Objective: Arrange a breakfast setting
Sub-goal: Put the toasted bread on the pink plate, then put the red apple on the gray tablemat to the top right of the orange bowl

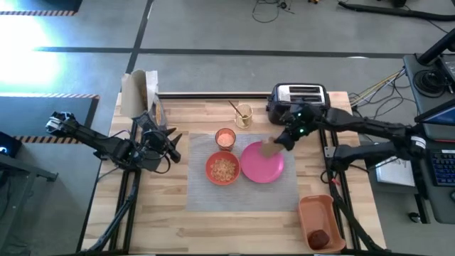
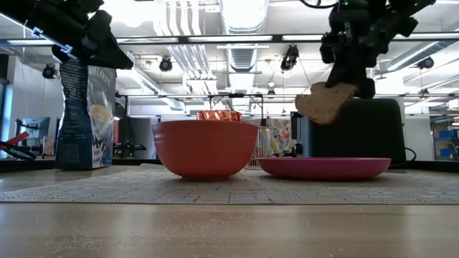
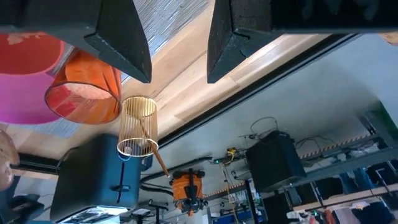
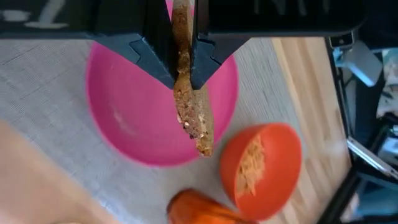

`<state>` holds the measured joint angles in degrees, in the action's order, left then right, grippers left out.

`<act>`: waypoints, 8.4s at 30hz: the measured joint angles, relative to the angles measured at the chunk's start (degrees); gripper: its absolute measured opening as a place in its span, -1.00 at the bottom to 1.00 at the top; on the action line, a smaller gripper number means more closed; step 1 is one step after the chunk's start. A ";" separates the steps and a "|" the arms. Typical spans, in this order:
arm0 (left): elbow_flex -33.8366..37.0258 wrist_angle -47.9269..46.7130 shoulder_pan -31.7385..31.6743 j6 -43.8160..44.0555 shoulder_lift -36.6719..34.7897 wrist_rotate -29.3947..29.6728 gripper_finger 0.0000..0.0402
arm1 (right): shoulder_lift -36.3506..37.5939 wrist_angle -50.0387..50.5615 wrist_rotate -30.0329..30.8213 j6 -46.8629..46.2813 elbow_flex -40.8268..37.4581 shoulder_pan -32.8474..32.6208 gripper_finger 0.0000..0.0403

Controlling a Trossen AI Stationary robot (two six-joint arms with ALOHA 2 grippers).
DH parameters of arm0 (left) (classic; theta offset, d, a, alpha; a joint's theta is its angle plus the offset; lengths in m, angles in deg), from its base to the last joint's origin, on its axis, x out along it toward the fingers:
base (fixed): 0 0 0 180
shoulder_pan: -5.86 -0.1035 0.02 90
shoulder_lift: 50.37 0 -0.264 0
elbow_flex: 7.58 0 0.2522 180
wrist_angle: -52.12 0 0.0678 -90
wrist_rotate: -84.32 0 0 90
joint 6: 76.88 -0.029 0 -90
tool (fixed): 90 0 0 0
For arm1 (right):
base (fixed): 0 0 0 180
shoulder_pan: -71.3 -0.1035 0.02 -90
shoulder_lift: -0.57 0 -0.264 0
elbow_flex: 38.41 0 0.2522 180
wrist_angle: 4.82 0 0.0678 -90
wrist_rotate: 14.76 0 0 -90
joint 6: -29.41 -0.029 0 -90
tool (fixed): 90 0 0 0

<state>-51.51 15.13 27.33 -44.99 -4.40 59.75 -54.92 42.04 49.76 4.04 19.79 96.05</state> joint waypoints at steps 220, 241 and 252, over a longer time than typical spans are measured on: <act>-0.02 1.38 0.02 -6.33 -6.68 -3.06 -0.31 | -35.60 11.96 23.98 -50.67 23.05 -83.72 0.40; -0.02 1.37 0.02 -6.33 -6.67 -3.11 -0.31 | -35.60 9.82 18.84 -51.14 19.87 -83.75 0.40; -0.02 1.30 0.00 -7.40 -6.67 -3.11 -0.31 | -35.40 6.39 19.06 -51.03 15.31 -83.75 0.35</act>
<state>-51.54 16.43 27.33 -52.39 -11.06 56.64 -90.32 48.42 68.82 -46.99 35.09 12.30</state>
